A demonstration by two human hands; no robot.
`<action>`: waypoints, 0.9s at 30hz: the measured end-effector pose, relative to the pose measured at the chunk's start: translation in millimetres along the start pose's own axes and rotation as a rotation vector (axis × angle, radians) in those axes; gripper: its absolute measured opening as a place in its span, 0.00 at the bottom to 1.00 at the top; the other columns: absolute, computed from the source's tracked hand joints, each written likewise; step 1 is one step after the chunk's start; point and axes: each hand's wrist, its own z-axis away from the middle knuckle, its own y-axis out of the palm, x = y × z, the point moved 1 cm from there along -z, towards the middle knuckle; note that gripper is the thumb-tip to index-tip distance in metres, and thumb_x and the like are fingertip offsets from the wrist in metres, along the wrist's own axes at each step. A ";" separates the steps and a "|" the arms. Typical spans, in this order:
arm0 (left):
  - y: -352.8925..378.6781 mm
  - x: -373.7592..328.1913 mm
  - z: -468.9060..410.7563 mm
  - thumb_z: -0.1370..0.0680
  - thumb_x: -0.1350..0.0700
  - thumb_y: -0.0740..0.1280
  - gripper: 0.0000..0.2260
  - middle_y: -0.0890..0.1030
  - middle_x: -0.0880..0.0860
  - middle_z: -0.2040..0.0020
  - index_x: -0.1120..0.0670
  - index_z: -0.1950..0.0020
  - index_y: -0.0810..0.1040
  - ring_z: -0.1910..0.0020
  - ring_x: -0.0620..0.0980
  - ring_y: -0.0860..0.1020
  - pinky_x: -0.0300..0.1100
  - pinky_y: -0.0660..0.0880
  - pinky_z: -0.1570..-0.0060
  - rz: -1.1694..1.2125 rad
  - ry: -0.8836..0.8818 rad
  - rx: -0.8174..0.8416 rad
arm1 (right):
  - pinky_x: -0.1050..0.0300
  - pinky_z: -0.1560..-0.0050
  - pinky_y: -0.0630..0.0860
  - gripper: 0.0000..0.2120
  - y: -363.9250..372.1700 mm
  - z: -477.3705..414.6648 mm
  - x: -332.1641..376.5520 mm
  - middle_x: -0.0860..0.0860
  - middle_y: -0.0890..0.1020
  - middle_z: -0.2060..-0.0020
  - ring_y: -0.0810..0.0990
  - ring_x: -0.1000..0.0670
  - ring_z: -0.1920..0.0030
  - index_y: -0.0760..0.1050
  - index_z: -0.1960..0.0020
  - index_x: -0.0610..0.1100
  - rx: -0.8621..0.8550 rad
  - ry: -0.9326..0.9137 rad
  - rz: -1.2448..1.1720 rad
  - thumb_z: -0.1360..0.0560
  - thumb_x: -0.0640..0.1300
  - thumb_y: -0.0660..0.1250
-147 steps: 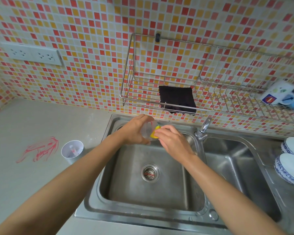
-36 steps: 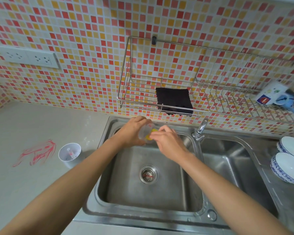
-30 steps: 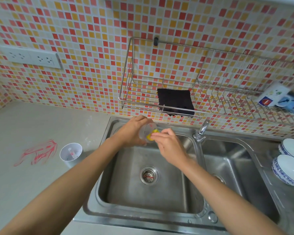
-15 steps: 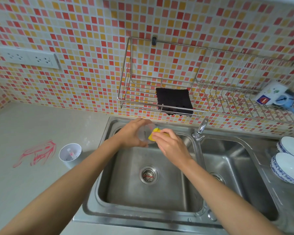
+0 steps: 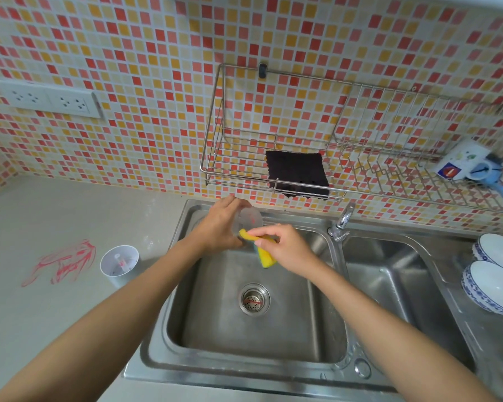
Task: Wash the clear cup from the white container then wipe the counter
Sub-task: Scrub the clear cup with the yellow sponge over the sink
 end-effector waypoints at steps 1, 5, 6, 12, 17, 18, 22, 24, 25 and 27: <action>-0.2 -0.5 -0.5 0.36 0.47 0.80 0.38 0.72 0.49 0.34 0.52 0.31 0.68 0.36 0.47 0.68 0.44 0.69 0.34 -0.034 0.009 0.007 | 0.60 0.41 0.71 0.13 -0.9 -1.2 -2.0 0.52 0.83 0.48 0.78 0.51 0.45 0.82 0.45 0.47 0.009 -0.006 0.036 0.26 0.36 0.67; 3.7 -2.8 -0.8 0.34 0.45 0.78 0.36 0.72 0.47 0.34 0.49 0.31 0.68 0.35 0.47 0.68 0.41 0.68 0.37 -0.101 0.027 0.049 | 0.53 0.47 0.73 0.15 -6.8 -4.5 -9.1 0.52 0.84 0.49 0.76 0.45 0.49 0.83 0.46 0.45 -0.042 -0.403 0.667 0.30 0.33 0.71; 4.3 -3.7 -0.9 0.34 0.46 0.78 0.36 0.72 0.47 0.34 0.49 0.31 0.68 0.35 0.47 0.69 0.40 0.68 0.38 -0.098 0.033 0.050 | 0.50 0.51 0.75 0.16 -9.1 -5.3 -10.5 0.52 0.84 0.49 0.76 0.44 0.50 0.83 0.47 0.45 -0.083 -0.483 0.770 0.33 0.32 0.73; -1.6 -7.8 -4.4 0.34 0.48 0.79 0.35 0.73 0.47 0.34 0.50 0.31 0.68 0.37 0.46 0.71 0.38 0.70 0.39 -0.096 0.073 0.062 | 0.51 0.49 0.74 0.13 6.7 -0.8 -12.2 0.54 0.84 0.51 0.73 0.46 0.51 0.83 0.48 0.44 -0.139 -0.400 0.687 0.29 0.33 0.69; -1.6 -2.9 -2.0 0.34 0.46 0.78 0.36 0.73 0.47 0.34 0.50 0.30 0.68 0.36 0.47 0.71 0.35 0.67 0.41 -0.110 0.074 0.079 | 0.65 0.48 0.66 0.12 5.2 -0.7 -3.9 0.61 0.79 0.57 0.74 0.63 0.53 0.83 0.45 0.48 -0.004 0.006 0.154 0.24 0.37 0.66; -1.6 -3.7 -2.7 0.34 0.47 0.78 0.36 0.73 0.47 0.34 0.49 0.30 0.68 0.36 0.47 0.71 0.34 0.67 0.41 -0.113 0.075 0.075 | 0.64 0.48 0.66 0.12 2.6 -1.6 -3.9 0.60 0.79 0.57 0.74 0.62 0.53 0.83 0.45 0.47 -0.002 -0.008 0.167 0.24 0.37 0.66; -0.7 -10.3 -3.8 0.33 0.50 0.78 0.35 0.72 0.47 0.33 0.51 0.30 0.68 0.37 0.46 0.71 0.31 0.64 0.45 -0.123 0.081 0.096 | 0.52 0.49 0.73 0.12 -3.4 -4.7 -8.7 0.53 0.84 0.52 0.74 0.45 0.50 0.83 0.48 0.44 -0.080 -0.350 0.686 0.30 0.33 0.71; 0.2 -11.1 -4.2 0.34 0.51 0.79 0.35 0.72 0.48 0.34 0.51 0.30 0.68 0.38 0.47 0.72 0.32 0.65 0.44 -0.096 0.078 0.093 | 0.50 0.53 0.75 0.13 -5.2 -4.9 -10.0 0.54 0.83 0.53 0.75 0.44 0.51 0.83 0.51 0.44 -0.138 -0.446 0.836 0.33 0.34 0.72; 0.1 -10.5 -4.6 0.34 0.51 0.79 0.35 0.73 0.48 0.34 0.51 0.30 0.68 0.38 0.48 0.72 0.34 0.67 0.43 -0.085 0.080 0.093 | 0.50 0.54 0.75 0.12 -3.7 -4.3 -9.8 0.54 0.83 0.53 0.75 0.45 0.51 0.83 0.51 0.44 -0.157 -0.449 0.835 0.33 0.34 0.72; -0.5 -8.1 -4.3 0.34 0.51 0.79 0.35 0.73 0.48 0.34 0.50 0.30 0.68 0.38 0.47 0.72 0.36 0.69 0.40 -0.079 0.084 0.102 | 0.50 0.51 0.75 0.13 4.7 -2.6 -12.9 0.55 0.84 0.52 0.74 0.46 0.51 0.83 0.49 0.45 -0.144 -0.371 0.711 0.30 0.34 0.69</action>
